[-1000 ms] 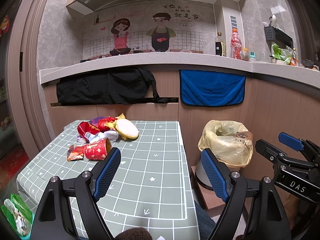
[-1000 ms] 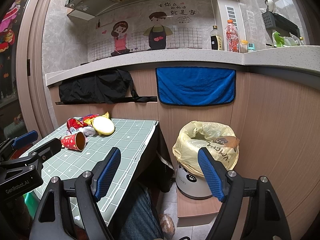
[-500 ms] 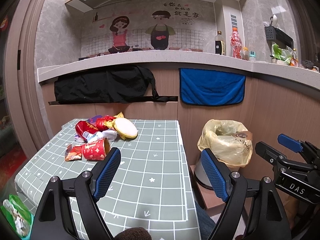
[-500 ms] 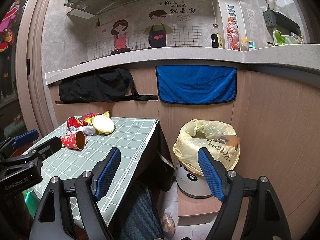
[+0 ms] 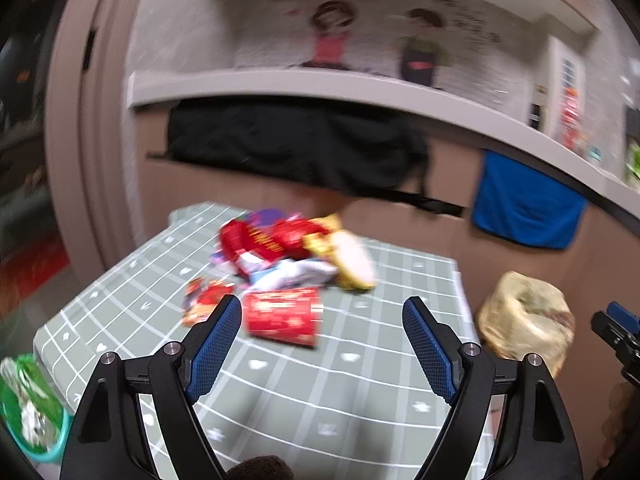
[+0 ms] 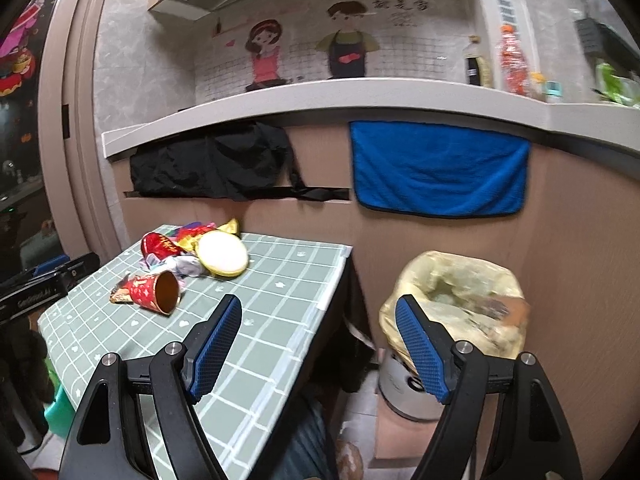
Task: Collect trash
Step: 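Grasp the red paper cup with the left gripper while the right gripper approaches the wrappers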
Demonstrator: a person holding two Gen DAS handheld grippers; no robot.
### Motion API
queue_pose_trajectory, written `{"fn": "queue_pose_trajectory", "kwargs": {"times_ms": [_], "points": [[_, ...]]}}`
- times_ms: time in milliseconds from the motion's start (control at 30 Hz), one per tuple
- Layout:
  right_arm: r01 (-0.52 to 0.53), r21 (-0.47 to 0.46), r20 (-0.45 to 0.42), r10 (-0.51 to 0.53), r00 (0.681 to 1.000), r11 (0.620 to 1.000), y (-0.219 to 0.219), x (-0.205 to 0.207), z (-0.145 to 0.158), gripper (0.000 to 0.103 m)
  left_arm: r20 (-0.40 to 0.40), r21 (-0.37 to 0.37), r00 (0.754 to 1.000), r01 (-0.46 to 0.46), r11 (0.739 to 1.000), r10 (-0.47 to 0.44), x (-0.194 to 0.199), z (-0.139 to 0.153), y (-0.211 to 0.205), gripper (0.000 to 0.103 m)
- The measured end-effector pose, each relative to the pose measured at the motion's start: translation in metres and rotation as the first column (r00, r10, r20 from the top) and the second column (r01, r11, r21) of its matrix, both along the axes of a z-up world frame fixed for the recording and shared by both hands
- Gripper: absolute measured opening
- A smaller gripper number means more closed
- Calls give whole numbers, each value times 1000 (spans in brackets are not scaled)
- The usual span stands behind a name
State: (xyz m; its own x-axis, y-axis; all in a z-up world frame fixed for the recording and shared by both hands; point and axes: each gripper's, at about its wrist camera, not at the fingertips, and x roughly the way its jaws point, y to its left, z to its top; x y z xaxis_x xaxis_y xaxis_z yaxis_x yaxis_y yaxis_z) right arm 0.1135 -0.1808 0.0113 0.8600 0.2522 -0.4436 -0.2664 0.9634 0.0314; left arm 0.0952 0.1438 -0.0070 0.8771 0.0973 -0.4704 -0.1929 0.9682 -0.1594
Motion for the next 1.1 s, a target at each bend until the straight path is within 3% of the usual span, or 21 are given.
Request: {"fn": "queue_pose_trajectory", "kwargs": {"times_ms": [167,267,367,467,533,700,800,900,1033,1100], "points": [[-61,-38,-26,60,998,997,37,41,-7,77,-28,-43,999,-28,999,27,21,-26,51,83],[-101,-55,-48,98,994,993,61,63,-13,77,-92,-109,995,-35,993,25,44,-47,81,83],[-131,-59,-74,126,989,990,82,81,-20,77,-147,-133,988,-61,989,42,62,-65,101,83],[-164,-57,-116,156,981,985,99,93,-31,77,-211,-202,977,-48,978,4,74,-80,110,83],[-185,-63,-143,175,974,981,109,100,-37,77,-234,-203,972,-40,978,-9,78,-85,108,83],[-202,-46,-190,190,963,978,119,118,-51,77,-204,-96,979,-17,995,-3,83,-73,66,83],[-192,-22,-212,183,960,981,112,127,-58,77,-194,40,981,15,999,-7,93,-67,23,83],[-180,-14,-219,172,960,984,101,130,-63,77,-200,161,979,-9,987,41,106,-70,-1,83],[-139,-26,-206,131,970,990,81,126,-67,77,-245,148,966,-40,988,76,122,-81,1,80],[-128,-5,-219,124,968,992,71,126,-71,77,-262,133,961,-51,990,85,124,-86,5,68]]}}
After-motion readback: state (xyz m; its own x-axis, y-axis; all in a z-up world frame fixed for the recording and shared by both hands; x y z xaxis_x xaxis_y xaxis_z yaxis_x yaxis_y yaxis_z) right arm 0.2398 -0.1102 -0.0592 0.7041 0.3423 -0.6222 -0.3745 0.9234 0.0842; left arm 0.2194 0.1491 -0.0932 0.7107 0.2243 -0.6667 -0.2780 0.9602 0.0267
